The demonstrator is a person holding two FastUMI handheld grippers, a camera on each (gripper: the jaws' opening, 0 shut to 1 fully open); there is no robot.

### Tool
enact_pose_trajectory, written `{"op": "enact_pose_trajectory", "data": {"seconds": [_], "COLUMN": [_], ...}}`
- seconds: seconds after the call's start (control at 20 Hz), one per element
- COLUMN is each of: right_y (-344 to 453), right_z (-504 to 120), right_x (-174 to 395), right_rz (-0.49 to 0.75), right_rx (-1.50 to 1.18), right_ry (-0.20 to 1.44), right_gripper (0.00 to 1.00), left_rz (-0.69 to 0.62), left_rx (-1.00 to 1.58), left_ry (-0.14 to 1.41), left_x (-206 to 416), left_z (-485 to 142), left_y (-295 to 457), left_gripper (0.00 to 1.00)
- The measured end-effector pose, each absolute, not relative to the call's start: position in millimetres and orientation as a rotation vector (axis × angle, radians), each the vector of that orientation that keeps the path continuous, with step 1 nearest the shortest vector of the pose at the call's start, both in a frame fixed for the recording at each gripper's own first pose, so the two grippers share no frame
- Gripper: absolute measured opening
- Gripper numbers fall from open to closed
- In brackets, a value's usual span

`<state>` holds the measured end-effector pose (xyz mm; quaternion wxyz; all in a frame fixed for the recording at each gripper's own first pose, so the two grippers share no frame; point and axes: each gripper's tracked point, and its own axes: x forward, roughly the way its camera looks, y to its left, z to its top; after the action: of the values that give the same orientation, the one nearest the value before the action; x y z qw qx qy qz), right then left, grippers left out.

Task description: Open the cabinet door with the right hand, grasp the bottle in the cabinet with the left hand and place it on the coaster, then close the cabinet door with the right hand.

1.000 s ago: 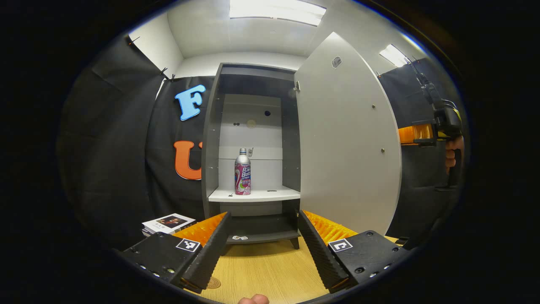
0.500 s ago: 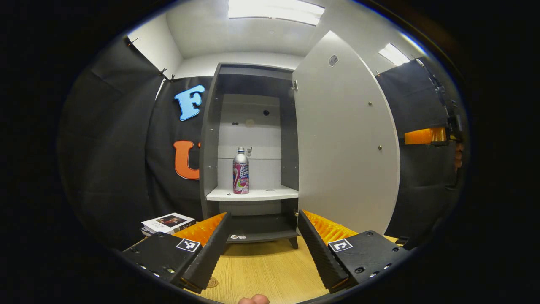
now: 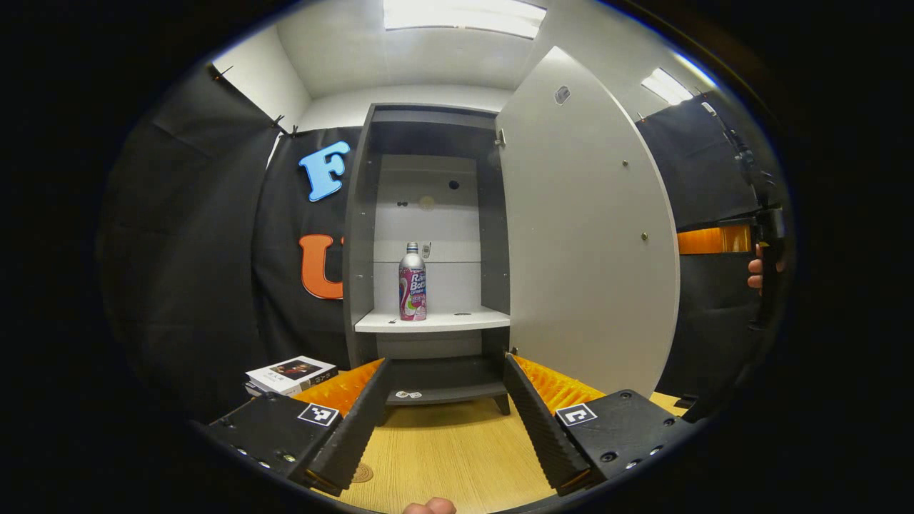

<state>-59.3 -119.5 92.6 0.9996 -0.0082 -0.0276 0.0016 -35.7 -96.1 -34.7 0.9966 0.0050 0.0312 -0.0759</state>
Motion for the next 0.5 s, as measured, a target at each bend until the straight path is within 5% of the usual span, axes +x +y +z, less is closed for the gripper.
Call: {"op": "enact_pose_trajectory", "data": {"seconds": [0.5], "right_y": [-125], "right_z": [79], "right_x": [-37], "right_rz": [0.014], "right_rx": [0.034], "right_ry": [-0.070], "right_gripper": [0.78], "left_rz": [-0.144], "left_rx": [0.022], "left_ry": [0.018], "left_x": [-5], "left_z": [-17], "left_y": [-88], "left_gripper": [0.94]}}
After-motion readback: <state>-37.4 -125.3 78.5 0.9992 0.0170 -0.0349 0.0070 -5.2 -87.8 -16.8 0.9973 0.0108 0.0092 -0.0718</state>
